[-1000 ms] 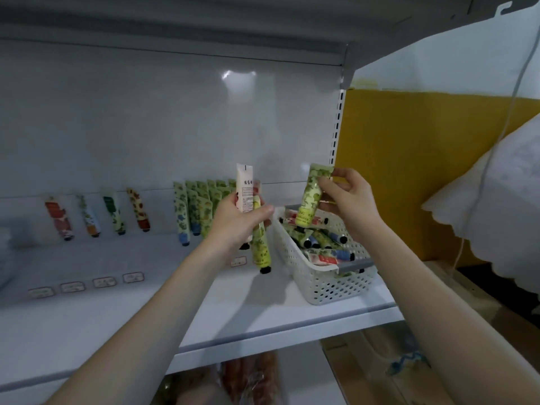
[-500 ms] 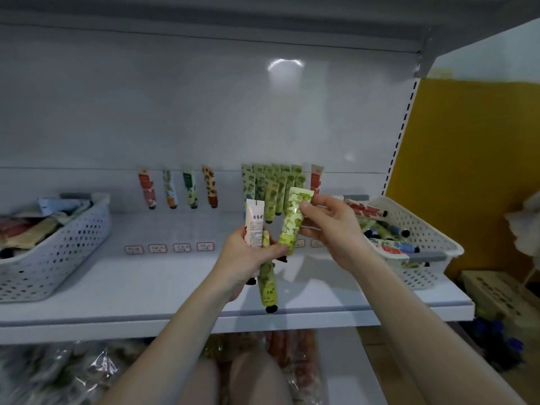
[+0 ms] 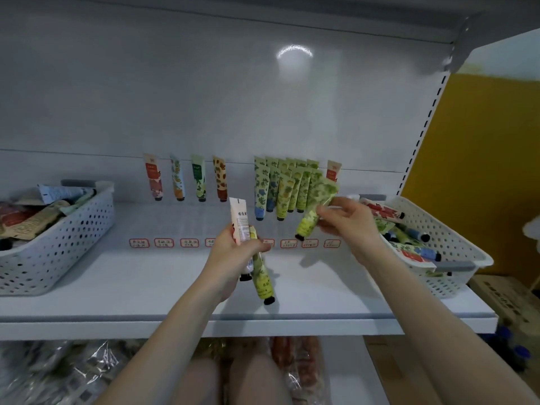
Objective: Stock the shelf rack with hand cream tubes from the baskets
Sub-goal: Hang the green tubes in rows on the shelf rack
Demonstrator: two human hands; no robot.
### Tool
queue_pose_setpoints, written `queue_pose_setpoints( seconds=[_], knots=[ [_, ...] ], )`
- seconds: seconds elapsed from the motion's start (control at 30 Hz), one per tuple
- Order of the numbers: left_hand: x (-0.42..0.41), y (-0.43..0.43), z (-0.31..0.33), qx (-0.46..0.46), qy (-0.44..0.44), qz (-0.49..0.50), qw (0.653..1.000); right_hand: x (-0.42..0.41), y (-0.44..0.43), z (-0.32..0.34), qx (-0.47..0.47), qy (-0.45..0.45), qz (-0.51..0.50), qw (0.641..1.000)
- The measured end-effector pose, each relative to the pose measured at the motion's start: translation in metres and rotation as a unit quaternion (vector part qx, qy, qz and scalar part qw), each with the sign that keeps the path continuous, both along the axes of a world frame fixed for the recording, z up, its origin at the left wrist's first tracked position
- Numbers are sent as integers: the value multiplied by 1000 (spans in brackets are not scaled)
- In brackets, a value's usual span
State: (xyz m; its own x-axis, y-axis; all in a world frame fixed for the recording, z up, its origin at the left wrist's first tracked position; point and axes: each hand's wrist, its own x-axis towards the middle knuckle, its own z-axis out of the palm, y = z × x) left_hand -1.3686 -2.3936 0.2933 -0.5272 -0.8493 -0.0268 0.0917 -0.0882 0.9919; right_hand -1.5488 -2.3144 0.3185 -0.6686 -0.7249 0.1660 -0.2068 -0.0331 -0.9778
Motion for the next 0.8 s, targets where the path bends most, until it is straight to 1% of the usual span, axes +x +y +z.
queue_pose_setpoints(
  seconds=[0.1, 0.2, 0.27, 0.37, 0.67, 0.8],
  knots=[
    [0, -9, 0, -5, 17, 7, 1000, -22, -12, 0, 12, 71, -74, 995],
    [-2, -16, 1, -16, 35, 14, 999, -43, -27, -5, 31, 103, -124, 986],
    [-4, -19, 0, -29, 31, 20, 999, -53, -36, -6, 51, 135, -150, 978],
    [-7, -21, -1, -37, 20, 24, 999, -63, -46, -4, 52, 135, -178, 973],
    [-14, -22, 1, -43, 5, 42, 998, -63, -67, -13, 56, 189, -143, 970],
    [-13, -24, 1, -51, 1, 44, 998, -59, -79, -18, 85, 233, -116, 962]
  ],
)
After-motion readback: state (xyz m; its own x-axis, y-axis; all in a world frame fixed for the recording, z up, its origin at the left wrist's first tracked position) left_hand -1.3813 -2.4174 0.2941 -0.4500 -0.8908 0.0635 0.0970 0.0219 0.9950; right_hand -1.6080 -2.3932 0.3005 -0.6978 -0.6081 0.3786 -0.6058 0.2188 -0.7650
